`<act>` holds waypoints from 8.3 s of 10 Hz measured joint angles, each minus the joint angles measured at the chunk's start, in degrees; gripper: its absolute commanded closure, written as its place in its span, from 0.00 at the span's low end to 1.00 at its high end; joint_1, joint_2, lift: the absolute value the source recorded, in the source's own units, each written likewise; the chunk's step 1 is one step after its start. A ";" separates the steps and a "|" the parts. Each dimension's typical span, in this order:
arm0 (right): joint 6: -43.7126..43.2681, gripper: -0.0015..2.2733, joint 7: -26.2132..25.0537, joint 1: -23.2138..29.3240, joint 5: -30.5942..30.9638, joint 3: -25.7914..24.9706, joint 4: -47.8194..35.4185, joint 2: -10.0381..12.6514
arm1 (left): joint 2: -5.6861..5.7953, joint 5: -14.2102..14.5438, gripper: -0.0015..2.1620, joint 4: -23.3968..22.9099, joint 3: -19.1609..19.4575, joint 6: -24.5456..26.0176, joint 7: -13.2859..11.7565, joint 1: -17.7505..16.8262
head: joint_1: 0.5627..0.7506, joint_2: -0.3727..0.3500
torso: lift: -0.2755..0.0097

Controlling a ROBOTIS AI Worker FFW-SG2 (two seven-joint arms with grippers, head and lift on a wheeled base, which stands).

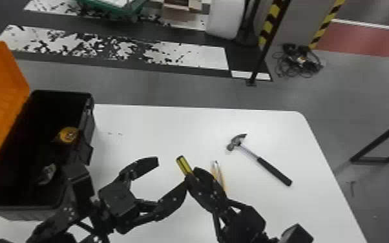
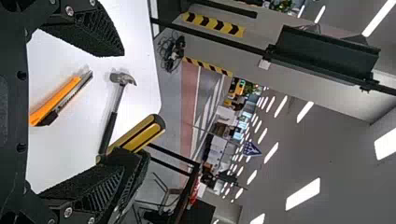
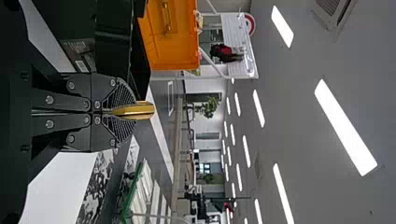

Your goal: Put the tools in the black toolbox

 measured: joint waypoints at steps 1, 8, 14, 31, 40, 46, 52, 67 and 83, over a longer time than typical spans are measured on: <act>-0.35 0.65 0.33 0.20 0.64 0.33 0.00 -0.28 | -0.03 0.99 0.06 -0.91 1.00 2.40 -0.51 -0.25 | 0.70 0.33 | 0.83; -1.26 0.65 1.02 0.76 2.26 0.49 0.36 -0.76 | -0.05 1.64 0.07 -4.63 3.70 7.81 -1.42 -0.13 | 0.70 0.37 | 0.83; -2.31 0.65 0.93 0.34 2.23 0.81 0.89 -0.58 | -0.05 6.16 0.08 -6.63 4.47 10.61 -3.18 0.09 | 0.70 0.36 | 0.83; -5.08 0.00 0.33 0.04 1.69 0.87 0.97 0.00 | -0.75 5.76 0.83 -6.66 3.66 12.73 -7.96 -1.81 | 0.70 0.30 | 0.83; -9.14 0.02 0.05 2.25 -0.01 -0.70 2.41 -0.11 | -0.84 3.41 0.83 -5.10 6.61 12.73 -7.91 -4.60 | 0.70 0.32 | 0.83; -9.38 0.03 -0.12 2.97 -0.29 -1.96 2.92 -0.07 | -2.04 1.84 0.83 -6.08 18.17 16.42 -8.37 -5.05 | 0.70 0.49 | 0.83; -9.19 0.03 -0.12 2.97 -0.59 -2.14 3.03 -0.11 | -7.73 -7.49 0.83 -12.64 26.42 16.03 -6.85 -2.88 | 0.70 0.62 | 0.83; -9.28 0.03 -0.32 2.88 -0.61 -2.15 3.57 0.04 | -13.10 -7.07 0.01 -3.65 35.09 -4.59 2.71 0.64 | 0.70 0.88 | 0.83; -9.06 0.03 -11.05 3.76 -5.33 -7.30 6.99 0.50 | -13.07 -11.94 0.01 -6.15 21.32 -29.73 16.47 24.03 | 0.70 0.53 | 0.83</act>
